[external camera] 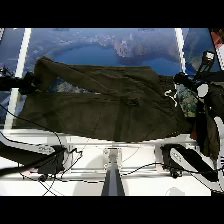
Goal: Fold the clothes and pants, and hang the long-sleeved shirts on hangers.
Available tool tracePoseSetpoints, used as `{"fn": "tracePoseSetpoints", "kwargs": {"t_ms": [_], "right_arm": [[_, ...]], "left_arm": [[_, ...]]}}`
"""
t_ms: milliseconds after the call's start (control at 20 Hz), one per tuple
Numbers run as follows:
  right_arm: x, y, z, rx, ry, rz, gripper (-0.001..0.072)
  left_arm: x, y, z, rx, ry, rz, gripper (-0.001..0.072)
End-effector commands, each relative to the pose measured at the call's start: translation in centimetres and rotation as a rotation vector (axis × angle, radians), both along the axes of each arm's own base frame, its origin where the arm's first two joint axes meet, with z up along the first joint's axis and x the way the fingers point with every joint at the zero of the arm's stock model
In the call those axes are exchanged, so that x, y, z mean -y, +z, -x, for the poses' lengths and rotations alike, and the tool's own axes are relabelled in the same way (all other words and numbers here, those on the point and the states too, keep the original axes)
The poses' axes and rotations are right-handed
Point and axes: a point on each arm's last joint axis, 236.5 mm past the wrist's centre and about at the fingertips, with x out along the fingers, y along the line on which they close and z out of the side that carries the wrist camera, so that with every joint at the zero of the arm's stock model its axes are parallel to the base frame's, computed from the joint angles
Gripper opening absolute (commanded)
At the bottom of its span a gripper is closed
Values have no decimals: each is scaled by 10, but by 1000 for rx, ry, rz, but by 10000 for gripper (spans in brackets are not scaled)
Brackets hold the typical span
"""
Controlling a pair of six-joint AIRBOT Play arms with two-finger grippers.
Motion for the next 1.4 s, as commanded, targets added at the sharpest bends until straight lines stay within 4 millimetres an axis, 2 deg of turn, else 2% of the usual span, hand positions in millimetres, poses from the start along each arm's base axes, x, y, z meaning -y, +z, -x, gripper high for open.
{"fn": "tracePoseSetpoints", "kwargs": {"t_ms": [0,50,100,250,400,500,550,600,700,800,900,1000,1050,1100,1150,1200,1350], "right_arm": [[-3,0,-1,7,-10,-28,452],[-3,0,-1,7,-10,-28,452],[-3,0,-1,7,-10,-28,452],[-3,0,-1,7,-10,-28,452],[-3,0,-1,7,-10,-28,452],[-3,0,-1,7,-9,-27,452],[-3,0,-1,7,-9,-27,452],[-3,0,-1,7,-9,-27,452],[-3,0,-1,7,-10,-28,452],[-3,0,-1,7,-10,-28,452],[-3,0,-1,7,-9,-27,451],[-3,0,-1,7,-10,-28,452],[-3,0,-1,7,-10,-28,452],[-3,0,-1,7,-10,-28,452],[-3,0,-1,7,-10,-28,452],[-3,0,-1,7,-10,-30,452],[-4,1,-1,9,-13,-41,452]], "left_arm": [[-6,5,-32,100,74,-20,128],[-8,14,-42,136,94,-16,48],[-11,26,-52,175,86,-24,20],[-22,73,-76,270,26,-72,20],[-38,135,-100,384,0,-134,19],[-44,176,-111,453,-23,-173,19],[-44,188,-112,465,-41,-187,19],[-44,192,-108,449,-69,-206,19],[-48,171,-83,319,-146,-257,19],[-69,142,-46,123,-217,-360,19],[-95,129,-17,-20,-245,-459,20],[-107,125,-9,-64,-250,-505,27],[-107,122,-9,-69,-253,-503,32],[-107,119,-9,-71,-284,-508,231],[-107,115,-10,-73,-314,-513,624],[-106,112,-10,-77,-320,-511,695],[-108,110,-8,-89,-319,-510,701]]}}
